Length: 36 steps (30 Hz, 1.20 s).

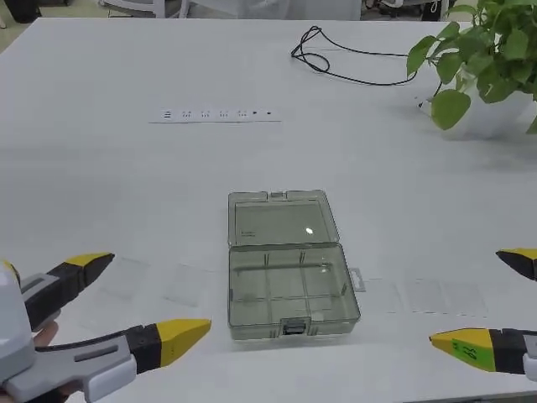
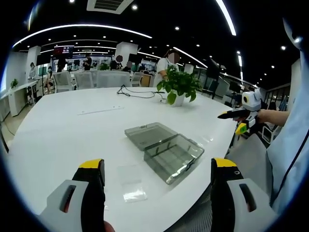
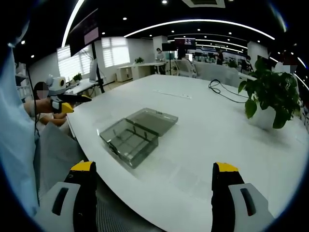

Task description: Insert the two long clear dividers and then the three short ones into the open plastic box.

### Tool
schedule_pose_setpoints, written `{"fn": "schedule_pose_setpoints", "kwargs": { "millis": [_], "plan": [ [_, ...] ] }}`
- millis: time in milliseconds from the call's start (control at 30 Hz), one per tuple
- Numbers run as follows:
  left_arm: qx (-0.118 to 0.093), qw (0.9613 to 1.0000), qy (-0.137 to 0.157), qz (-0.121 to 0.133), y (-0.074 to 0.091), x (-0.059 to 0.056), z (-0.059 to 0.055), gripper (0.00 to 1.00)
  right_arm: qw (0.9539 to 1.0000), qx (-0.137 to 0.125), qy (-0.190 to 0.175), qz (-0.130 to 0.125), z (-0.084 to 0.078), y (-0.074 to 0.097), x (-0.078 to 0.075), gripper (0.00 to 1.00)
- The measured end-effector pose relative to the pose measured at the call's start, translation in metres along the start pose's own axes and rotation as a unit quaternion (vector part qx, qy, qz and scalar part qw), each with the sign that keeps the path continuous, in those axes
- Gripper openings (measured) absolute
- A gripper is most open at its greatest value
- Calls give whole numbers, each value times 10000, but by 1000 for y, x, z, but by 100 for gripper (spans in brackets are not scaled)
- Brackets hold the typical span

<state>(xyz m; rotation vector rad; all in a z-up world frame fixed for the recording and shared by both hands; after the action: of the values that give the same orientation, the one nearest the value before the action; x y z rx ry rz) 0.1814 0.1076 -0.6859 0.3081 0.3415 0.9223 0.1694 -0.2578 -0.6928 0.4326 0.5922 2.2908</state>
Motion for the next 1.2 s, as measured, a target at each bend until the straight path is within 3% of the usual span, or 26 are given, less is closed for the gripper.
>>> {"fn": "schedule_pose_setpoints", "kwargs": {
  "millis": [1200],
  "plan": [
    [121, 9999, -10, -65, -1, -2, -5, 93, 10000, 34, -9, 1, -1, 1, 0, 100]
  ]
}}
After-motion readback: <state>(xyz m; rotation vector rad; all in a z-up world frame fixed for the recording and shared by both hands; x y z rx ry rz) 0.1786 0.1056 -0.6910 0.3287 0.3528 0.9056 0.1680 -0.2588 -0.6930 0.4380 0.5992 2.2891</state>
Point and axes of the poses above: the centre of the closed fingertips' face, and the gripper's own axes: y roughly backward along the fingers, x roughly to its left, z roughly out of its top, the point moved 6 cm from there along y, roughly backward along the fingers, and after that the axes turned 6 degrees about z, right-handed, at the moved point
